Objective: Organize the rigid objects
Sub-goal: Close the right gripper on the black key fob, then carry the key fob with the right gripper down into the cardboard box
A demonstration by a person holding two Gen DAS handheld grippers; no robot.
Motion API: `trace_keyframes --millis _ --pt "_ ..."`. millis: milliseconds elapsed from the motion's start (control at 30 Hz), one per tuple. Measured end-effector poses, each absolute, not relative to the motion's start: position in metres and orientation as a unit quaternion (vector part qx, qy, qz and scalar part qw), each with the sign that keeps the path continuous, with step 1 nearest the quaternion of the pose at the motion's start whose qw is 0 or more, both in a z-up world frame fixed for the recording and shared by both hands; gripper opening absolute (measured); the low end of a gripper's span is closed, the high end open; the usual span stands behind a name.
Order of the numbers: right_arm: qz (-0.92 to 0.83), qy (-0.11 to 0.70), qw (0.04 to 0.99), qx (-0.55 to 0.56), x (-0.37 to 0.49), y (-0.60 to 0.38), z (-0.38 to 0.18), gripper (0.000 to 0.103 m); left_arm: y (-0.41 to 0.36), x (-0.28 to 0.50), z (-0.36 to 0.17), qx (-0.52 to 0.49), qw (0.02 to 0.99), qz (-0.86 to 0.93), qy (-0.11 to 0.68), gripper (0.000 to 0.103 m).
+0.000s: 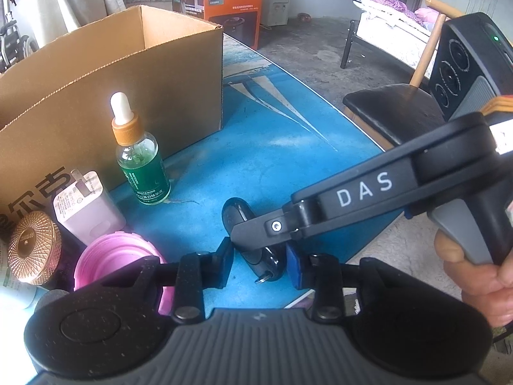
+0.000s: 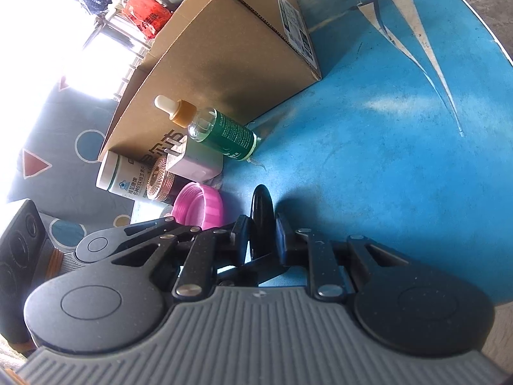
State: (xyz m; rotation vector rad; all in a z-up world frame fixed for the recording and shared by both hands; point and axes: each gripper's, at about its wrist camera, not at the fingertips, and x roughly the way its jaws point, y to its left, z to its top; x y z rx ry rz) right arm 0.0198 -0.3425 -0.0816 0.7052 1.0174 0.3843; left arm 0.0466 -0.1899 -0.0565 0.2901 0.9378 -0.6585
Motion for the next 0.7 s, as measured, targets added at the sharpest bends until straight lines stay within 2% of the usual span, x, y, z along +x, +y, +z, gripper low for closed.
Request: trace_keyframes --millis 167,400,700 --pt "0.179 0.451 0.814 0.320 0.010 -0.340 -0.059 0.017 -0.187 0.036 -0.036 0.142 0.842 -0.318 0.411 0.035" --pt "0.195 0.390 0.856 0.278 0.001 -0.322 0.007 0.017 -0.166 0.023 0.018 0.147 0.877 -0.311 0.336 0.035" --pt "0.279 0.347 0.868 0.218 0.063 -0.263 0.084 0.017 -0.113 0.049 0.083 0.140 0.921 -0.233 0.278 0.035"
